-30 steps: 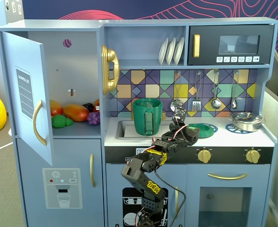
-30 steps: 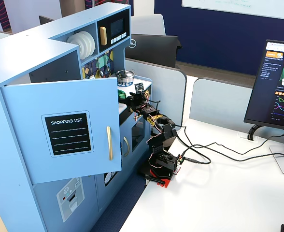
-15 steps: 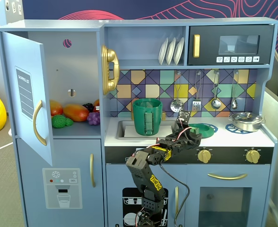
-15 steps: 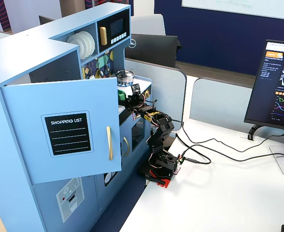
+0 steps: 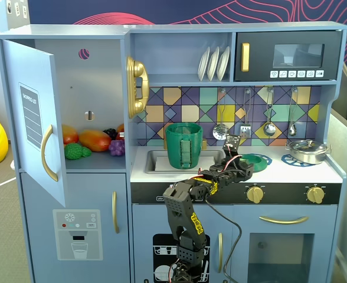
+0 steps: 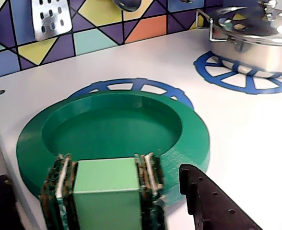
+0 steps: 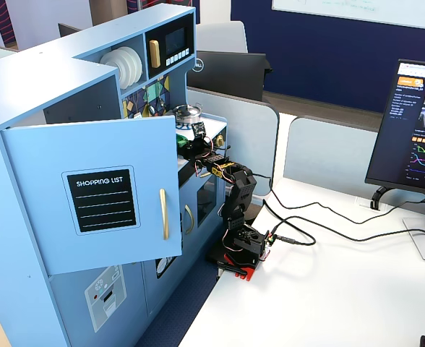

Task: Pick up the lid from the counter and put it on the green recipient

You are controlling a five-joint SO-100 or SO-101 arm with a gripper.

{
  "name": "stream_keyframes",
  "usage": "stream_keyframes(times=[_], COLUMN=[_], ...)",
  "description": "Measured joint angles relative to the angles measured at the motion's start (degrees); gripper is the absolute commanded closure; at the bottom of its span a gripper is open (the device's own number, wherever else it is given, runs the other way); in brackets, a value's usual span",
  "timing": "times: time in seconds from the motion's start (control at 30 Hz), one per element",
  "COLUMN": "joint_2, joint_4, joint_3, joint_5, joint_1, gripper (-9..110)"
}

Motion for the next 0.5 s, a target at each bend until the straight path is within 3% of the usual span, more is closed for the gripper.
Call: stream_keyframes(times=[0.2, 0.5], joint_2=[-0.6, -0.6], joint_4=[0.0, -3.3], joint_3=[-0.5, 0.3], joint_5=[0.0, 0.0], joint_1=[-1.1, -3.3], gripper=[101, 101])
